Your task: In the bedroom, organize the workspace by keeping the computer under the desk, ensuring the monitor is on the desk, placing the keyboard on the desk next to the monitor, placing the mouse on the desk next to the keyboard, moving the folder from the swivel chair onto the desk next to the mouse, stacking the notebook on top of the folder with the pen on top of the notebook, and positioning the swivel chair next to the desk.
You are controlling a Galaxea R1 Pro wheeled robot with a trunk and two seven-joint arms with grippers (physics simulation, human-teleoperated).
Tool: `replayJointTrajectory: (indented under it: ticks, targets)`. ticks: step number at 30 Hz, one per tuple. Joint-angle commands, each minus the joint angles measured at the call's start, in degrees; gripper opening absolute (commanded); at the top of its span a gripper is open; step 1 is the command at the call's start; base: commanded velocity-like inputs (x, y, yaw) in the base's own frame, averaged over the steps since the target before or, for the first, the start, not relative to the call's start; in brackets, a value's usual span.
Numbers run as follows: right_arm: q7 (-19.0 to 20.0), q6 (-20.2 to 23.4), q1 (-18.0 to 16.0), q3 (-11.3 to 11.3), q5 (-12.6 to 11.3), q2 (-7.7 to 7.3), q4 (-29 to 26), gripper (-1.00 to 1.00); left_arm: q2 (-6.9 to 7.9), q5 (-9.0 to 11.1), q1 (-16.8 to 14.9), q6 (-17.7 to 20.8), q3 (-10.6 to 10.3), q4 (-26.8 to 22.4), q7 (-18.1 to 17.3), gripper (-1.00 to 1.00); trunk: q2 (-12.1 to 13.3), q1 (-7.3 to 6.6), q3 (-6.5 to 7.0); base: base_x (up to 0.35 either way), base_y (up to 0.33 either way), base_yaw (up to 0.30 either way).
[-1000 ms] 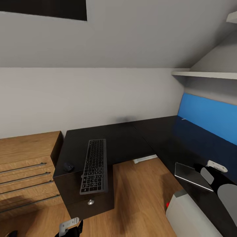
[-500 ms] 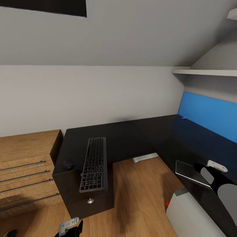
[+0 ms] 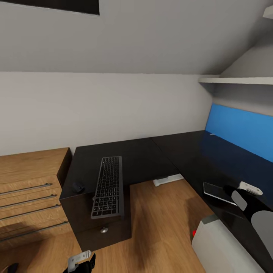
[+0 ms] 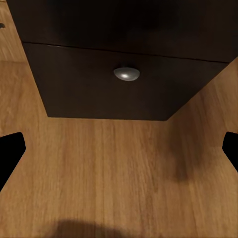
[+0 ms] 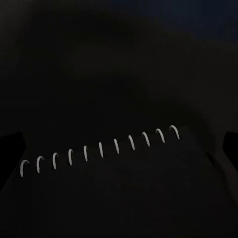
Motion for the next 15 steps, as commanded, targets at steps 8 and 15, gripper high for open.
replayJointTrajectory:
  ticks: [8, 15]
  targets:
    - [-0.1, 0.3, 0.1, 0.0, -0.7, 0.03, 2.2, 1.0, 0.11, 0.6, 0.0, -0.3, -0.2, 1.7, 0.3, 1.0, 0.0, 0.0, -0.07, 0.0, 0.0, 0.0]
    - [-0.1, 0.3, 0.0, 0.0, -0.7, 0.03, 2.2, 1.0, 0.11, 0.5, 0.0, -0.2, -0.2, 2.9, 0.2, 1.0, 0.0, 0.0, -0.07, -0.041, 0.026, 0.0]
